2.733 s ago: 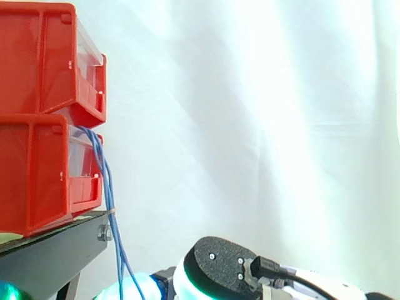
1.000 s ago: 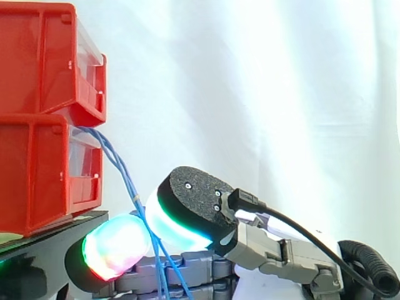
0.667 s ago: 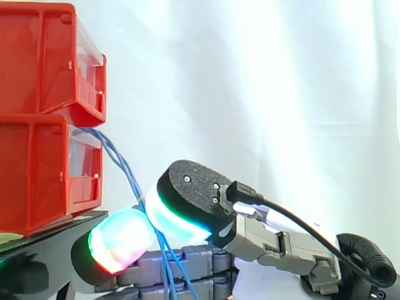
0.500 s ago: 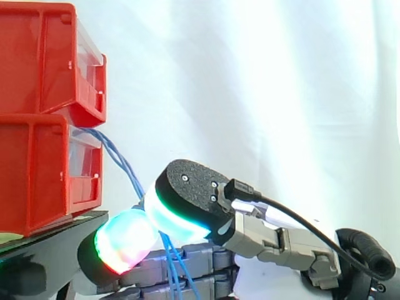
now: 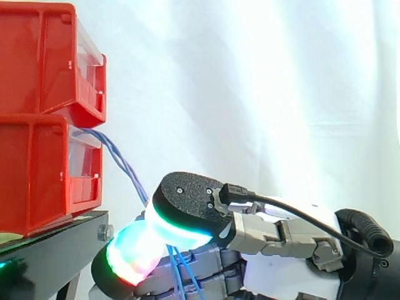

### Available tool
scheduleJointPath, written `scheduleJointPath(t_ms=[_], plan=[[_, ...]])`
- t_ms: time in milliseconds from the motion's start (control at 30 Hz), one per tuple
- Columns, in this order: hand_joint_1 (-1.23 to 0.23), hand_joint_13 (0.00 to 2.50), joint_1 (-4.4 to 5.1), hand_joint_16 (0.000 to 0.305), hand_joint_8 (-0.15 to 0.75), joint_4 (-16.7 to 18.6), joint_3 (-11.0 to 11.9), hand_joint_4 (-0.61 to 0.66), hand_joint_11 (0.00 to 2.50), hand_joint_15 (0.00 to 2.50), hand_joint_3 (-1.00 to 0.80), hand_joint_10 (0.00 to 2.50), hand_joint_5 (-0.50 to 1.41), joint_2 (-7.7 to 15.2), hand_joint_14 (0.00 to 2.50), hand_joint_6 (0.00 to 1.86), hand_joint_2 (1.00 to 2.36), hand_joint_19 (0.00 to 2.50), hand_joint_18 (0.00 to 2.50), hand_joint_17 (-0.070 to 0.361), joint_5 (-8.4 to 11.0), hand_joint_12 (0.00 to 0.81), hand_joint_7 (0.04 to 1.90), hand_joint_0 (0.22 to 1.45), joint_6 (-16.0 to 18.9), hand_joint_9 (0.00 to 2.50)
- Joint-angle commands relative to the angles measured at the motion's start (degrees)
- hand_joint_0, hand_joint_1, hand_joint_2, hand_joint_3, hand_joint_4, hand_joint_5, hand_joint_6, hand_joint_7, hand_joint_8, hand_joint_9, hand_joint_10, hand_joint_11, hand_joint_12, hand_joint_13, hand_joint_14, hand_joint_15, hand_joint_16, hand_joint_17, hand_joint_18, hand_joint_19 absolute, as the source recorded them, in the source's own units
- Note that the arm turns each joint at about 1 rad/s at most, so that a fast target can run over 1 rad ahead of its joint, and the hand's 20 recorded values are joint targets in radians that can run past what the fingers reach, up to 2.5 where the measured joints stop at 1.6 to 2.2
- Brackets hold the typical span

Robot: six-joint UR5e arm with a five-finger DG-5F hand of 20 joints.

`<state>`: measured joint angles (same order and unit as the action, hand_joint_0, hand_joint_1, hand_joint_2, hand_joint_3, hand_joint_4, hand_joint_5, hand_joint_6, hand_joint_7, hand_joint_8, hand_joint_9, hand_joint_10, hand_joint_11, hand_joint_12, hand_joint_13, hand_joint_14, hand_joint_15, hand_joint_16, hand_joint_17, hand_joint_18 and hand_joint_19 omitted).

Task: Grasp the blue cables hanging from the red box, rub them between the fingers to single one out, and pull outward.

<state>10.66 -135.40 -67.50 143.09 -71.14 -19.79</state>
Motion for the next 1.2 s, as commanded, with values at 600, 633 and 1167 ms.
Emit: scheduleJointPath(t_ms=[600, 633, 1167], plan=[[-0.65, 0.68, -0.29, 0.034, 0.271, -7.34, 0.0, 0.27, 0.22, 0.37, -0.39, 0.01, -0.08, -3.69, 0.02, 0.5, 1.01, 0.31, 0.41, 0.077, 0.39, 0.289, 1.22, 0.57, 0.54, 0.78], [-0.65, 0.68, -0.29, 0.034, 0.27, -7.34, 0.0, 0.28, 0.22, 0.37, -0.39, 0.01, -0.08, -3.69, 0.02, 0.5, 1.01, 0.31, 0.41, 0.077, 0.39, 0.29, 1.21, 0.57, 0.54, 0.78], [-0.65, 0.68, -2.05, 0.035, 0.269, -14.46, 0.0, 0.29, 0.21, 0.37, -0.4, 0.01, -0.09, -5.63, 0.02, 0.5, 1.01, 0.31, 0.41, 0.078, 0.21, 0.294, 1.17, 0.56, 0.72, 0.77]])
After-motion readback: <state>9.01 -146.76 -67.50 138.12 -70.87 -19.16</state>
